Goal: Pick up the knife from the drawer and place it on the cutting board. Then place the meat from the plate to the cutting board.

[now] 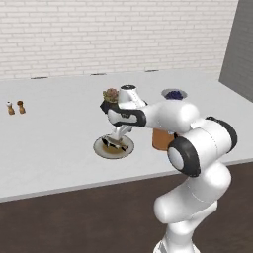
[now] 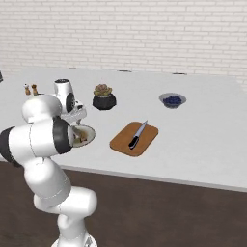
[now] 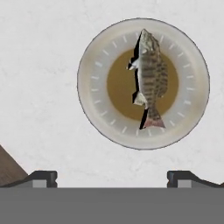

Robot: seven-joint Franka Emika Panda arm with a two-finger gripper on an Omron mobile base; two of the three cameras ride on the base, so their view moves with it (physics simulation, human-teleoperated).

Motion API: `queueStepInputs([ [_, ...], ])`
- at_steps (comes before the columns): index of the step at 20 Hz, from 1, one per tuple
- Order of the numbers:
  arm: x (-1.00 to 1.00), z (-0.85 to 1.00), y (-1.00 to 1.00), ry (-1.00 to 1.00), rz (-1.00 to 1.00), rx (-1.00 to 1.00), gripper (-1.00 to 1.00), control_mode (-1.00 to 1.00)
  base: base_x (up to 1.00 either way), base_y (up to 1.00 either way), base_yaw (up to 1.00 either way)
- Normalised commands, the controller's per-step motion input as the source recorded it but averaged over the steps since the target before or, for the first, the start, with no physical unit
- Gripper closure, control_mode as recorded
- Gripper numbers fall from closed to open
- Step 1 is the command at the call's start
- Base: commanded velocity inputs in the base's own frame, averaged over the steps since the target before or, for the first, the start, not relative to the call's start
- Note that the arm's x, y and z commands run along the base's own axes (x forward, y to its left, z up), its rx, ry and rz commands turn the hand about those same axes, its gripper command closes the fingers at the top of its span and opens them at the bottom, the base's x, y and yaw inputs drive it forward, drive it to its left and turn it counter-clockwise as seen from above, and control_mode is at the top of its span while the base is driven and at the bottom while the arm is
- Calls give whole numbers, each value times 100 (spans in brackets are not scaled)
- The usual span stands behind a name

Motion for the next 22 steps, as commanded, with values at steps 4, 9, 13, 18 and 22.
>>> queueStepInputs([
  [4,17,-40,0,4,0,5,-100,-100,0,0,0],
  [9,30,-41,0,7,0,6,-100,-100,0,0,0],
  [13,38,-22,0,5,0,0,-100,-100,0,0,0],
  [18,38,-7,10,3,0,0,-100,-100,0,0,0],
  [22,34,-3,15,1,0,-2,-100,-100,0,0,0],
])
